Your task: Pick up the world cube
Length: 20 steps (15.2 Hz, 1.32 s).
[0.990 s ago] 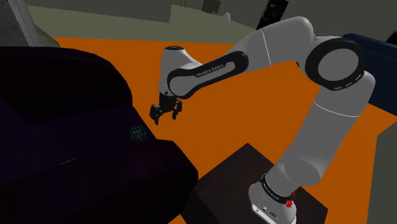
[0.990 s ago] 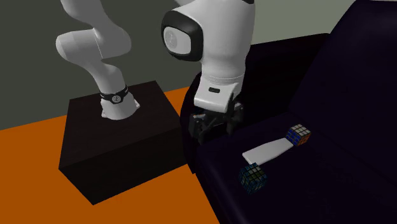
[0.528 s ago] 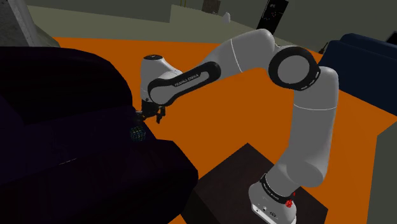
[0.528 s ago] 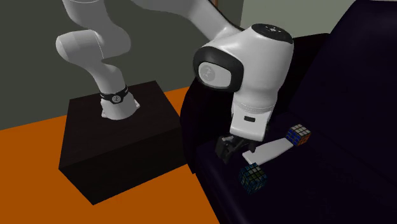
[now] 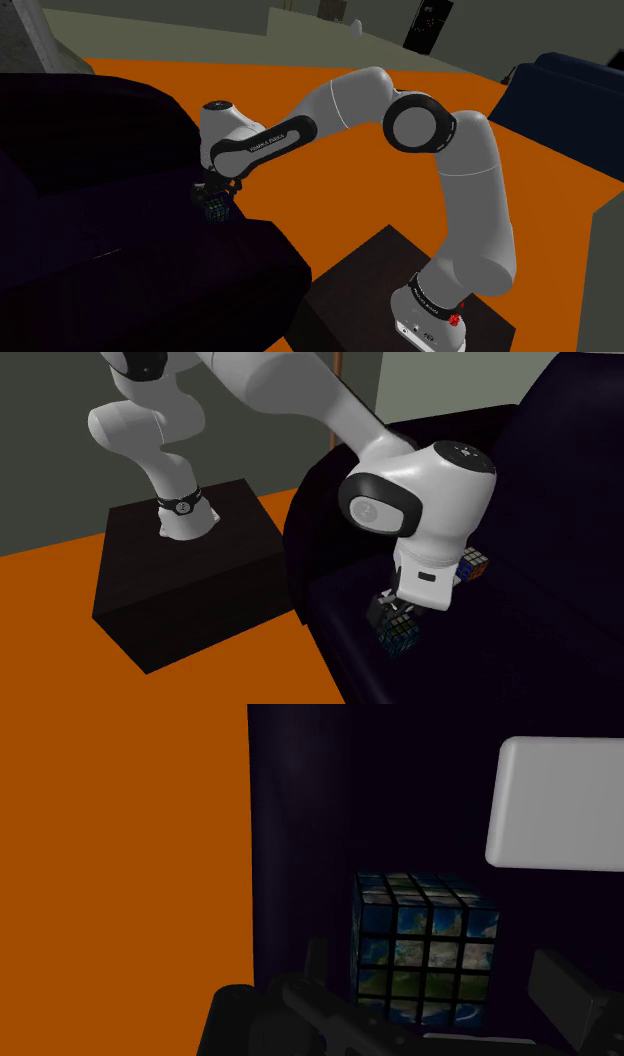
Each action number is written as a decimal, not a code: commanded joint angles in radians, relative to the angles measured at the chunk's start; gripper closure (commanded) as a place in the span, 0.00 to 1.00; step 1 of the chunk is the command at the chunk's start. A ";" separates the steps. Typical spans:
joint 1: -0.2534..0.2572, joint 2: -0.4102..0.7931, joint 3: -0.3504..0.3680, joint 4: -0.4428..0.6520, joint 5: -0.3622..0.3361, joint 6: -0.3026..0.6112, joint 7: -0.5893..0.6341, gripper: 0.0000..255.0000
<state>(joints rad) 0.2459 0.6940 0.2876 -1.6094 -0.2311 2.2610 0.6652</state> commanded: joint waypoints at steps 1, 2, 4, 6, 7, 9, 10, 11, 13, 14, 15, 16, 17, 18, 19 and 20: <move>0.004 0.016 -0.004 -0.002 -0.005 0.018 0.004 0.00; 0.005 0.025 -0.006 -0.001 -0.008 0.027 0.005 0.00; 0.007 0.039 -0.010 0.000 -0.012 0.040 0.008 0.00; 0.007 0.038 -0.010 -0.004 -0.012 0.042 0.008 1.00; 0.007 0.038 -0.010 -0.004 -0.012 0.042 0.009 1.00; 0.008 0.037 -0.009 -0.005 -0.012 0.042 0.009 1.00; 0.007 0.037 -0.009 -0.005 -0.012 0.042 0.009 1.00; 0.008 0.037 -0.009 -0.005 -0.012 0.043 0.009 1.00; 0.008 0.038 -0.010 -0.005 -0.012 0.043 0.009 1.00; 0.007 0.036 -0.009 -0.006 -0.012 0.043 0.009 1.00; 0.007 0.039 -0.010 0.000 -0.012 0.040 0.008 1.00; 0.006 0.030 -0.007 -0.001 -0.009 0.032 0.006 1.00; 0.004 0.021 -0.005 -0.002 -0.007 0.023 0.005 1.00; 0.003 0.013 -0.003 -0.002 -0.004 0.015 0.004 1.00; 0.001 0.004 -0.001 -0.002 -0.002 0.006 0.002 1.00; 0.000 -0.004 0.001 -0.002 0.001 -0.002 0.001 1.00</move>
<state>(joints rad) 0.2461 0.6955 0.2867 -1.6147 -0.2326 2.2685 0.6667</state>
